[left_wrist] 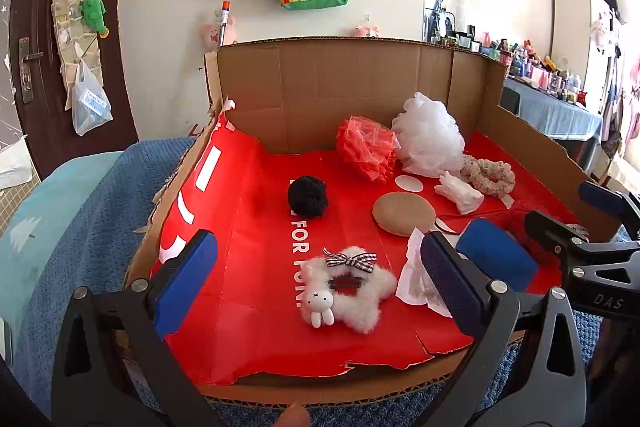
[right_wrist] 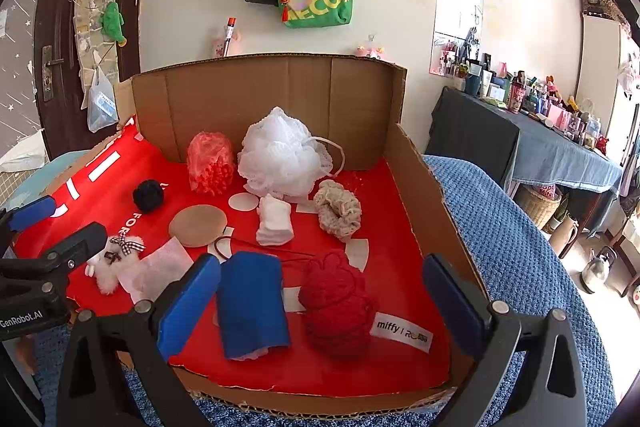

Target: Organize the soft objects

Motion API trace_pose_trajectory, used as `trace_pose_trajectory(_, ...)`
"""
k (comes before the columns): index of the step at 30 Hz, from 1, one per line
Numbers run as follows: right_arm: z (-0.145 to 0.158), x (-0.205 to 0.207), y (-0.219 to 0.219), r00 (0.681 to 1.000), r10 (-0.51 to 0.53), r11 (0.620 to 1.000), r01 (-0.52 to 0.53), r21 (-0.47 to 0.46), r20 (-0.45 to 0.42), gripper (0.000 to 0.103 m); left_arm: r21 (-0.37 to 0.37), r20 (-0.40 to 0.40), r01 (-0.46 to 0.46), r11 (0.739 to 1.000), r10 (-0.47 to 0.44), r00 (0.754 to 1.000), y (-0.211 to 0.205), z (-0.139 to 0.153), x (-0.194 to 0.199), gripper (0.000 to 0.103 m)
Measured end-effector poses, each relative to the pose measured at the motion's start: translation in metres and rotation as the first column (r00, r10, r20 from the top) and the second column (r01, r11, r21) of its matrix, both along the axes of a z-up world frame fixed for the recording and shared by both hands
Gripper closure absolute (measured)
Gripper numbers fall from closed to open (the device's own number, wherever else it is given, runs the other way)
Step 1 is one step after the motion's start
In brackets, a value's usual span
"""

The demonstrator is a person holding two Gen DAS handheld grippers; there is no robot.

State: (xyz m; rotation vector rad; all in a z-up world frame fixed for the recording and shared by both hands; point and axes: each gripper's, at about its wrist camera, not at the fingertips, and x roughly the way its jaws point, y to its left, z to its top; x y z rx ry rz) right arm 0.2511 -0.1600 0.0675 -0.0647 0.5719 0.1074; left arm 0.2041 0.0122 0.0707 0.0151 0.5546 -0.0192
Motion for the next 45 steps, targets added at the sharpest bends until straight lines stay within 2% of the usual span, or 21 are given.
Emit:
trace_pose_trajectory(41,0.000,-0.001,0.000,1.000,-0.004,1.000,0.004,-0.002,0.000,0.000,-0.003,-0.002,0.002,1.000,-0.002,1.000,0.000,0.000,0.001,0.000)
trace_pose_trajectory(45,0.012,-0.014,-0.005,1.000,0.019,0.998,-0.018,0.055,-0.005,0.000,-0.006,0.010,-0.009,1.000,0.009,1.000,0.001,0.003,-0.006,0.000)
